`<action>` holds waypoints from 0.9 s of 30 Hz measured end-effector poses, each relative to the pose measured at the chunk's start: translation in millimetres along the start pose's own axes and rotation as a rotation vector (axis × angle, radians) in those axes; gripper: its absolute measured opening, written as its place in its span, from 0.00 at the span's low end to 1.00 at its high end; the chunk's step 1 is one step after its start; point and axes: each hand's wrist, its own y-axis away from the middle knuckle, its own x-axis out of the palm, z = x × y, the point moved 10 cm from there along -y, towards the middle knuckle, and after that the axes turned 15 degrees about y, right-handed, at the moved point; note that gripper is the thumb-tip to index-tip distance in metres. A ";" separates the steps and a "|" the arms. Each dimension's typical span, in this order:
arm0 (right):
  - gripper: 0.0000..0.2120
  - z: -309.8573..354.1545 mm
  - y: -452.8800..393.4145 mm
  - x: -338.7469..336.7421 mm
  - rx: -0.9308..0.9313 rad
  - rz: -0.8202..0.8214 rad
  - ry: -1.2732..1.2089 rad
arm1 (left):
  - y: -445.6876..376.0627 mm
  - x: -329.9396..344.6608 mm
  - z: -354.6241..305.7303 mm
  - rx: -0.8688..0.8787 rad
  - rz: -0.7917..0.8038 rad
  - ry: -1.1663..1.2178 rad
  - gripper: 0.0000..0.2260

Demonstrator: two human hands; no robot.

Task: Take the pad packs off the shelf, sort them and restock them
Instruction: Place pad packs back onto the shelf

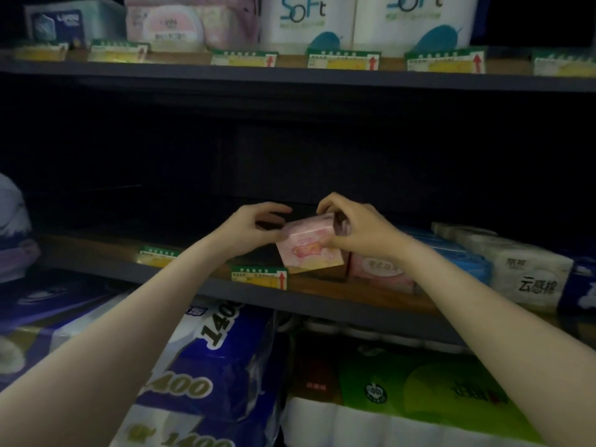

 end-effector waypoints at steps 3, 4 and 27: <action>0.17 6.2 -7.5 -19.7 0.003 -0.063 0.000 | 2.6 -21.2 -6.5 0.036 -0.107 0.126 0.15; 0.16 4.3 -10.9 -30.8 0.024 -0.114 -0.026 | 2.8 -30.1 -5.5 0.038 -0.162 0.203 0.14; 0.19 -130.1 -133.0 53.7 0.288 0.213 0.300 | -77.1 54.2 58.3 -0.307 0.430 -0.337 0.23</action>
